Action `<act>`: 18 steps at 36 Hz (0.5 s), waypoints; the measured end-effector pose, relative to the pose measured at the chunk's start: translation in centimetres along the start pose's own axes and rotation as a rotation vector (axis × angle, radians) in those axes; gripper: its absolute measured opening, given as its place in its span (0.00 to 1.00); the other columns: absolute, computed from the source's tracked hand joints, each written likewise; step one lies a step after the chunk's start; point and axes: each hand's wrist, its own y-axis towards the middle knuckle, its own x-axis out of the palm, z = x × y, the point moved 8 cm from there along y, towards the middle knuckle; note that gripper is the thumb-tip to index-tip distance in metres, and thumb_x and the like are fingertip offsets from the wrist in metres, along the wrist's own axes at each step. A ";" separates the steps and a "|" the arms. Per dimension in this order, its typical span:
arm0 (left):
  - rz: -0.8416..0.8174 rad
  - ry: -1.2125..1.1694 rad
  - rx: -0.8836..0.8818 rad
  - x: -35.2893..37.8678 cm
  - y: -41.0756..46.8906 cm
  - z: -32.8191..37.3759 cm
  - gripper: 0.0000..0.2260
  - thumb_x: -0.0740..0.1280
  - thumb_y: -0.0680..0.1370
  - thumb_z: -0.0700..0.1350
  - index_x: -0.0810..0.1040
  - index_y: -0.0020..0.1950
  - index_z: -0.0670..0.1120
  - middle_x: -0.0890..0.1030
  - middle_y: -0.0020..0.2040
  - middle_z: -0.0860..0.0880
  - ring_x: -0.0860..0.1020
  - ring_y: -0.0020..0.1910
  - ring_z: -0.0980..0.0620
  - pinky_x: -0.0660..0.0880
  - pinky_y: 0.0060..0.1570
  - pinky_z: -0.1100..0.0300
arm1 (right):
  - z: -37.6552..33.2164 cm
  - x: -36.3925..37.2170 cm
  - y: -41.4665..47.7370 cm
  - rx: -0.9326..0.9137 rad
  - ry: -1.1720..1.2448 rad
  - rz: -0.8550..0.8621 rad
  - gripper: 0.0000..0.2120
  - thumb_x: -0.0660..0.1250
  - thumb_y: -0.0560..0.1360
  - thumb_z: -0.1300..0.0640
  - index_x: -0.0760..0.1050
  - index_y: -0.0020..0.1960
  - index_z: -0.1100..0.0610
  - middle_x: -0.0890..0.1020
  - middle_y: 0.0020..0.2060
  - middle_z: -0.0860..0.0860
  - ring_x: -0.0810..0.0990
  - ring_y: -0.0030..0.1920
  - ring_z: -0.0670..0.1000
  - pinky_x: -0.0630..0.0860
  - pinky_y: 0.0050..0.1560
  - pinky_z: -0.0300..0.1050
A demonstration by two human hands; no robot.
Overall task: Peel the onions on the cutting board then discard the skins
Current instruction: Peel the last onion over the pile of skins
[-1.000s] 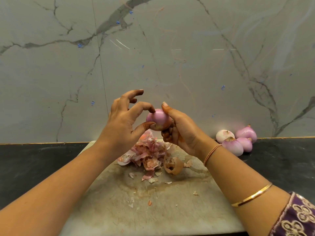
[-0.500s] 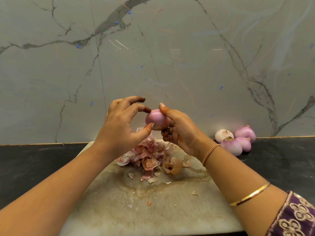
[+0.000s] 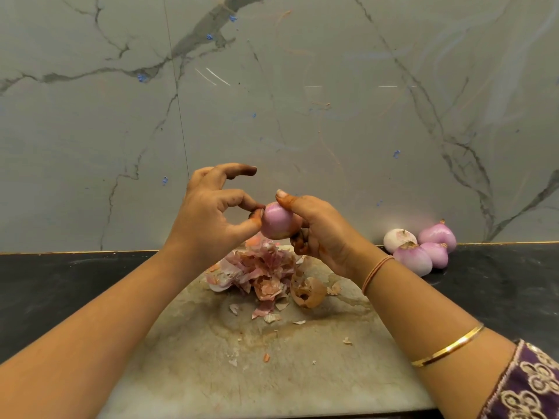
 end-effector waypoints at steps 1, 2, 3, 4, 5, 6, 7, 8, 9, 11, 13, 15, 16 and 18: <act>0.004 0.002 -0.001 0.0 0.0 0.0 0.11 0.64 0.69 0.56 0.82 0.39 0.52 0.72 0.59 0.59 0.63 0.60 0.57 0.54 0.58 0.78 | 0.0 0.0 0.0 0.002 0.003 0.001 0.18 0.64 0.77 0.42 0.72 0.52 0.58 0.73 0.38 0.55 0.66 0.29 0.47 0.66 0.28 0.37; 0.006 0.003 0.002 0.0 0.0 0.0 0.11 0.64 0.69 0.56 0.82 0.40 0.52 0.72 0.59 0.59 0.63 0.59 0.57 0.55 0.58 0.77 | 0.0 0.0 0.0 0.006 0.009 0.004 0.18 0.63 0.78 0.42 0.73 0.52 0.59 0.73 0.38 0.55 0.66 0.30 0.47 0.66 0.27 0.37; 0.006 0.001 0.005 0.0 0.0 0.1 0.12 0.63 0.70 0.57 0.83 0.41 0.52 0.72 0.59 0.59 0.63 0.59 0.57 0.55 0.58 0.77 | 0.0 0.0 -0.1 0.012 0.019 0.008 0.19 0.63 0.78 0.42 0.73 0.52 0.59 0.72 0.38 0.55 0.65 0.30 0.47 0.66 0.27 0.36; 0.000 -0.003 0.005 0.0 0.0 0.2 0.13 0.63 0.70 0.57 0.83 0.42 0.52 0.72 0.60 0.58 0.63 0.60 0.57 0.55 0.58 0.76 | 0.0 -0.1 -0.1 0.017 0.033 0.011 0.19 0.63 0.78 0.42 0.73 0.53 0.59 0.72 0.38 0.54 0.65 0.30 0.47 0.66 0.27 0.36; -0.010 -0.007 0.002 0.1 -0.1 0.3 0.14 0.63 0.69 0.58 0.83 0.43 0.52 0.72 0.60 0.58 0.63 0.61 0.58 0.56 0.58 0.75 | 0.0 -0.1 -0.1 0.022 0.050 0.011 0.20 0.63 0.78 0.42 0.73 0.54 0.60 0.71 0.37 0.54 0.64 0.30 0.47 0.65 0.27 0.36; -0.020 -0.005 0.003 0.1 -0.1 0.4 0.15 0.63 0.69 0.60 0.83 0.45 0.53 0.71 0.61 0.58 0.63 0.61 0.58 0.56 0.58 0.73 | 0.0 -0.1 -0.1 0.025 0.064 0.011 0.20 0.63 0.78 0.42 0.73 0.55 0.61 0.71 0.37 0.54 0.64 0.29 0.47 0.65 0.26 0.36; -0.025 0.005 0.010 0.2 -0.2 0.5 0.16 0.64 0.68 0.61 0.83 0.46 0.53 0.71 0.62 0.58 0.63 0.62 0.57 0.56 0.58 0.72 | 0.0 -0.1 -0.1 0.025 0.070 0.012 0.22 0.63 0.78 0.42 0.74 0.56 0.62 0.72 0.36 0.54 0.64 0.29 0.47 0.65 0.26 0.36; -0.025 0.019 0.017 0.2 -0.2 0.6 0.16 0.65 0.68 0.62 0.83 0.46 0.54 0.71 0.62 0.58 0.63 0.62 0.57 0.56 0.58 0.70 | -0.1 -0.1 -0.1 0.022 0.067 0.015 0.24 0.62 0.78 0.42 0.74 0.58 0.63 0.72 0.36 0.53 0.65 0.29 0.47 0.65 0.26 0.36; -0.022 0.032 0.021 0.2 -0.2 0.6 0.16 0.65 0.68 0.62 0.82 0.46 0.53 0.71 0.63 0.58 0.63 0.63 0.57 0.56 0.58 0.69 | -0.1 -0.1 -0.1 0.018 0.059 0.019 0.25 0.62 0.78 0.42 0.74 0.60 0.64 0.73 0.36 0.53 0.65 0.29 0.47 0.66 0.26 0.36; -0.011 0.038 0.018 0.2 -0.2 0.6 0.16 0.65 0.68 0.62 0.83 0.45 0.52 0.71 0.63 0.58 0.63 0.63 0.57 0.56 0.58 0.69 | -0.1 -0.1 0.0 0.013 0.036 0.025 0.26 0.62 0.78 0.41 0.73 0.61 0.65 0.73 0.37 0.54 0.66 0.30 0.48 0.66 0.26 0.36; -0.004 0.020 0.010 0.1 -0.1 0.6 0.16 0.64 0.68 0.61 0.83 0.44 0.51 0.71 0.62 0.58 0.62 0.62 0.58 0.55 0.58 0.72 | 0.0 -0.1 0.0 0.013 0.019 0.027 0.26 0.62 0.78 0.41 0.72 0.60 0.64 0.72 0.37 0.54 0.66 0.30 0.48 0.66 0.26 0.37; -0.002 -0.002 0.006 0.1 -0.1 0.4 0.15 0.64 0.68 0.60 0.83 0.42 0.52 0.71 0.62 0.58 0.62 0.61 0.59 0.54 0.58 0.75 | 0.0 -0.1 0.0 0.015 0.016 0.025 0.26 0.63 0.77 0.41 0.72 0.60 0.64 0.71 0.37 0.54 0.66 0.29 0.48 0.66 0.26 0.37; -0.002 -0.005 0.006 0.1 -0.1 0.4 0.14 0.64 0.68 0.59 0.83 0.42 0.52 0.71 0.62 0.58 0.62 0.61 0.59 0.54 0.58 0.76 | 0.0 -0.1 0.0 0.016 0.016 0.024 0.25 0.63 0.77 0.41 0.72 0.59 0.63 0.71 0.37 0.54 0.66 0.29 0.48 0.66 0.26 0.37; 0.004 -0.002 0.007 0.1 0.0 0.2 0.13 0.63 0.69 0.57 0.83 0.41 0.51 0.72 0.61 0.59 0.63 0.61 0.58 0.55 0.58 0.76 | 0.0 -0.1 0.0 0.017 0.014 0.019 0.24 0.63 0.77 0.41 0.72 0.58 0.62 0.72 0.37 0.55 0.66 0.29 0.47 0.66 0.27 0.37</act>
